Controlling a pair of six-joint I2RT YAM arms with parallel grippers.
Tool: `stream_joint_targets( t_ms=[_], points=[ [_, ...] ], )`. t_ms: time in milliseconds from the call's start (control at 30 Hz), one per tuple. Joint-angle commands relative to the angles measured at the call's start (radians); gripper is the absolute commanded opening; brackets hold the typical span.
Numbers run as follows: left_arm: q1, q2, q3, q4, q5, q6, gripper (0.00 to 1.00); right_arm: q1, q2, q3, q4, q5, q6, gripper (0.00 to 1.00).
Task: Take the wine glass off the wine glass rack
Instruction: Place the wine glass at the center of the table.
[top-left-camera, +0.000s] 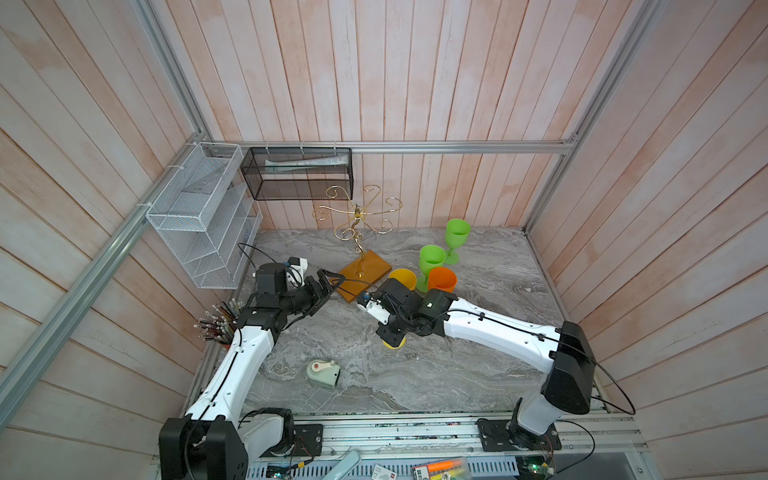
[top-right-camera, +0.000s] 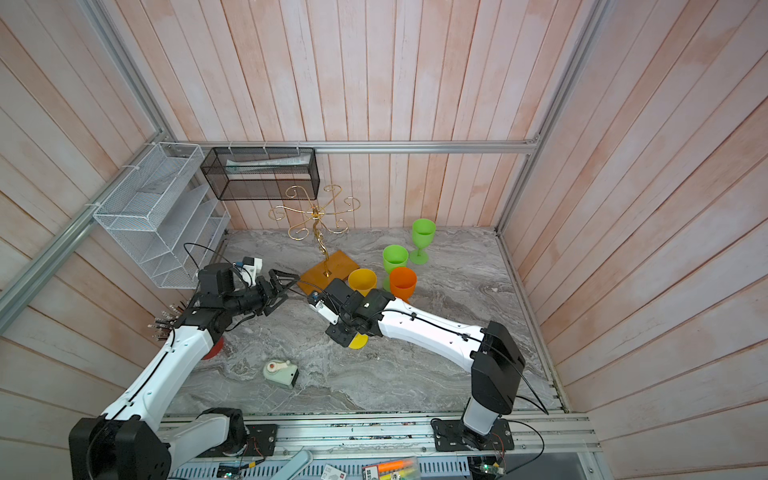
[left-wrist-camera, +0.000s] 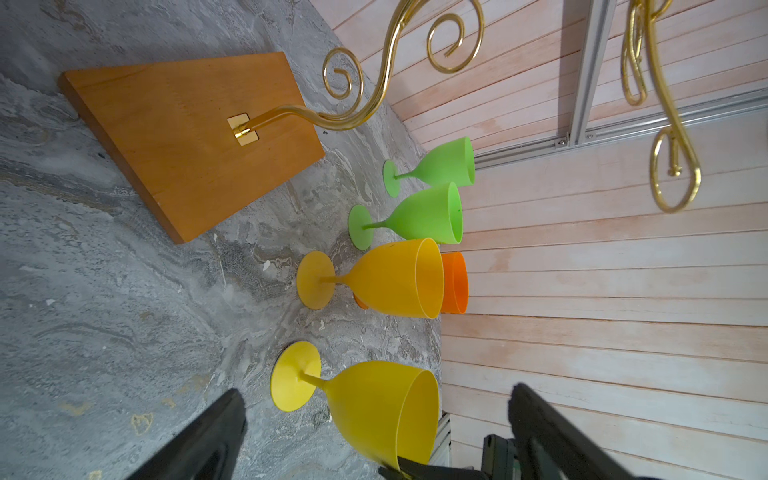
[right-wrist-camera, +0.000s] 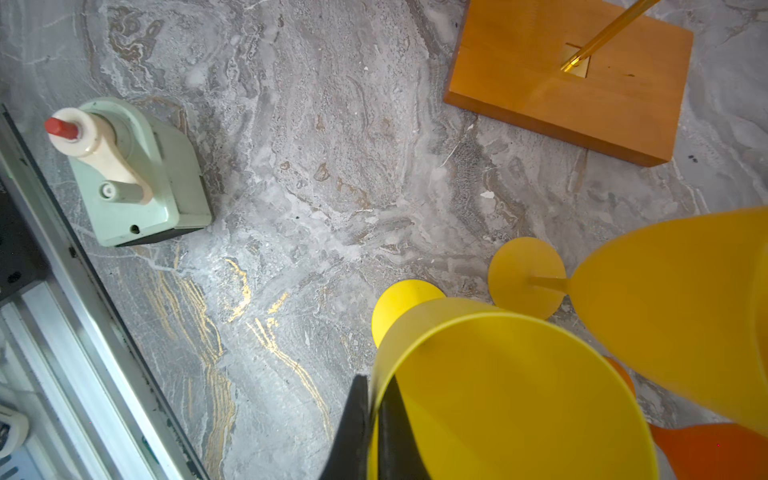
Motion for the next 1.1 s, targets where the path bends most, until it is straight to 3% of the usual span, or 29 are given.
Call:
stream_joint_targets(
  t_ms=[0, 700, 1067],
  points=[
    [0.008, -0.021, 0.016, -0.011, -0.012, 0.010, 1.00, 0.003, 0.015, -0.012, 0.022, 0.051, -0.008, 0.00],
    [0.015, -0.044, 0.011, -0.023, -0.008, 0.011, 1.00, -0.030, 0.013, -0.034, 0.109, 0.009, -0.002, 0.00],
    [0.015, -0.075, 0.005, 0.014, 0.002, 0.008, 1.00, -0.033, -0.054, -0.036, 0.133, 0.022, -0.005, 0.44]
  ],
)
